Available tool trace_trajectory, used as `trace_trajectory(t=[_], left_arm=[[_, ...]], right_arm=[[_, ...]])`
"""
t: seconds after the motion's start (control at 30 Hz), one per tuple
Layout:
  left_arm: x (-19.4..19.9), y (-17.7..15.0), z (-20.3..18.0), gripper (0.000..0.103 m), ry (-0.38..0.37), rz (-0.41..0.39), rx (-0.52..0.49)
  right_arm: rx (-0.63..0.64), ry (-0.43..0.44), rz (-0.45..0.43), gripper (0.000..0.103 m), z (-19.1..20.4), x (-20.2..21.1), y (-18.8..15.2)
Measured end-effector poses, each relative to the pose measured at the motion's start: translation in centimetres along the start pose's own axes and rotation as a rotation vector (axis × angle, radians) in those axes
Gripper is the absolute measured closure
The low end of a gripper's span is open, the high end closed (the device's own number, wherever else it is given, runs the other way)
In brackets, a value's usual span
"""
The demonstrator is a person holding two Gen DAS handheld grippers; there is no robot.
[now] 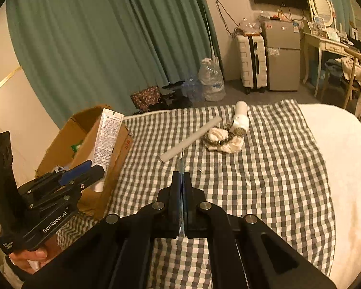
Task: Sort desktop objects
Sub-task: 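Lift the tube and foil pack and carry them over the cardboard box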
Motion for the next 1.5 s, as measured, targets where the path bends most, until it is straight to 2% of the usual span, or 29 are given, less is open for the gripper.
trace_trajectory(t=[0.4,0.63,0.77,0.93,1.2,1.3,1.5], left_arm=[[6.0,2.5,1.8,0.084,0.050,-0.061,-0.018],[8.8,3.1,4.8,0.084,0.089,-0.087,0.020],[9.5,2.6,7.1,0.084,0.132,-0.078,0.031],[10.5,2.2,10.8,0.084,0.173,-0.074,0.078],[11.8,2.0,14.5,0.084,0.200,-0.073,0.084],[11.5,1.9,15.8,0.084,0.206,-0.057,0.094],[10.9,3.1,19.7,0.084,0.270,-0.043,0.082]], right_arm=[[0.082,0.012,-0.119,0.102,5.1,5.8,3.4],[0.099,0.030,-0.163,0.102,7.9,7.9,4.8],[0.076,0.053,-0.179,0.102,9.5,8.3,4.9],[0.110,0.067,-0.190,0.102,12.0,8.4,4.7],[0.166,0.111,-0.211,0.102,16.6,8.7,5.8],[0.182,0.134,-0.210,0.102,18.7,7.8,6.2],[0.200,0.177,-0.194,0.102,22.3,5.0,6.9]])
Point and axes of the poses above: each gripper's, at about its wrist camera, not at the fingertips, and x roughly against the way its jaws point, z to its left, y to its top, the point moved 10 cm from there along -x, roughly the way its jaws point, and after that the axes turned 4 degrees about -x, right-handed, at the moved point
